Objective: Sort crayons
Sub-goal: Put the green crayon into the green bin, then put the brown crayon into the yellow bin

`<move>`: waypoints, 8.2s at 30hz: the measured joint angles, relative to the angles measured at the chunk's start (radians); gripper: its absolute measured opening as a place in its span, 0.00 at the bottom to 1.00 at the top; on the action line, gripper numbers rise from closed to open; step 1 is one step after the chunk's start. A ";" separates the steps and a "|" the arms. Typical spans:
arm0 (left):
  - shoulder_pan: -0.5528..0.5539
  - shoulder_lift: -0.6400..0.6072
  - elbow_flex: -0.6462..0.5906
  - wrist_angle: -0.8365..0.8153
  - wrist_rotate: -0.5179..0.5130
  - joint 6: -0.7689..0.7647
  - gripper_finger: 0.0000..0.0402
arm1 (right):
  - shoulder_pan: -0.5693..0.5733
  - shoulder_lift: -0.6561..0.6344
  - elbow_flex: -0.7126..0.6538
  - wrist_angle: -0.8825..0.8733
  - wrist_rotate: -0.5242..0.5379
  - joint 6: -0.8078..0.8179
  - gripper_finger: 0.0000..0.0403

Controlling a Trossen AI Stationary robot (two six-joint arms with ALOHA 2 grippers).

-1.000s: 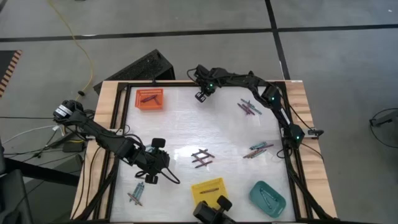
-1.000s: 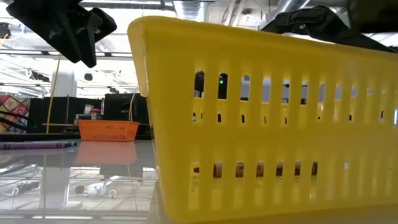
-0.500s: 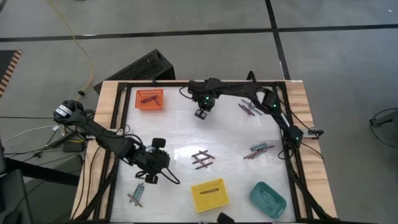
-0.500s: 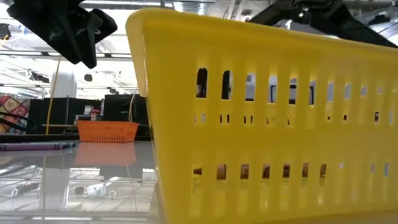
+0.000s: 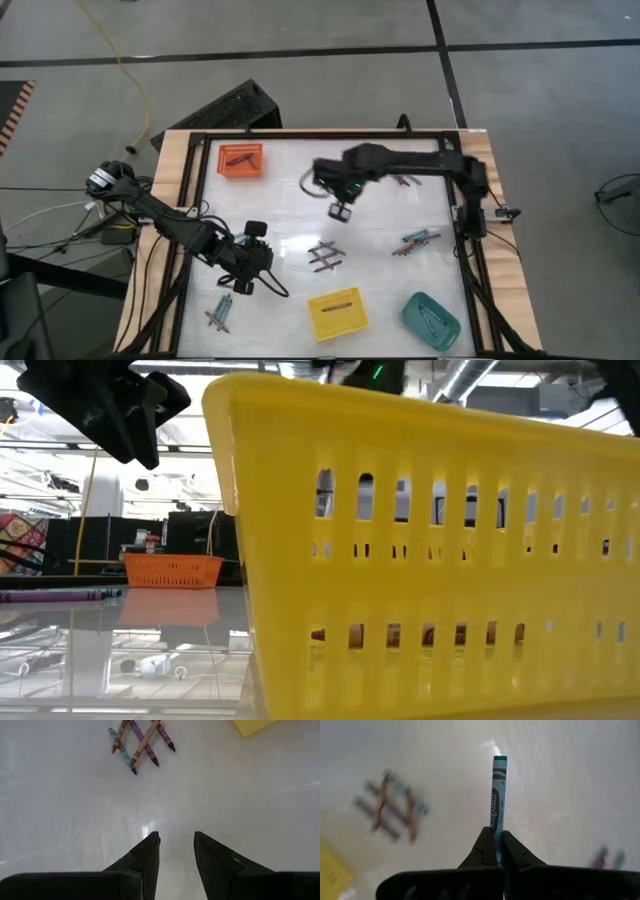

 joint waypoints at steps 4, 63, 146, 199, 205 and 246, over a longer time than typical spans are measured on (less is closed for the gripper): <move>0.002 0.000 0.000 0.012 -0.029 0.039 0.28 | 0.167 -0.071 0.002 -0.078 0.055 0.151 0.00; 0.475 0.410 0.160 0.451 0.490 0.635 0.28 | 1.231 0.252 -0.064 -0.222 0.011 1.729 0.01; 0.521 0.602 0.236 0.417 0.543 0.628 0.00 | 1.224 0.251 -0.119 -0.222 0.050 1.742 0.41; 0.337 0.603 0.383 0.213 0.391 0.747 0.28 | 1.215 0.251 -0.118 -0.231 0.122 1.688 0.41; 0.336 0.646 0.385 0.227 0.397 0.750 0.27 | 1.215 0.251 -0.118 -0.231 0.121 1.691 0.41; 0.325 0.710 0.612 0.042 0.216 0.610 0.02 | 1.211 0.251 -0.118 -0.231 0.121 1.669 0.41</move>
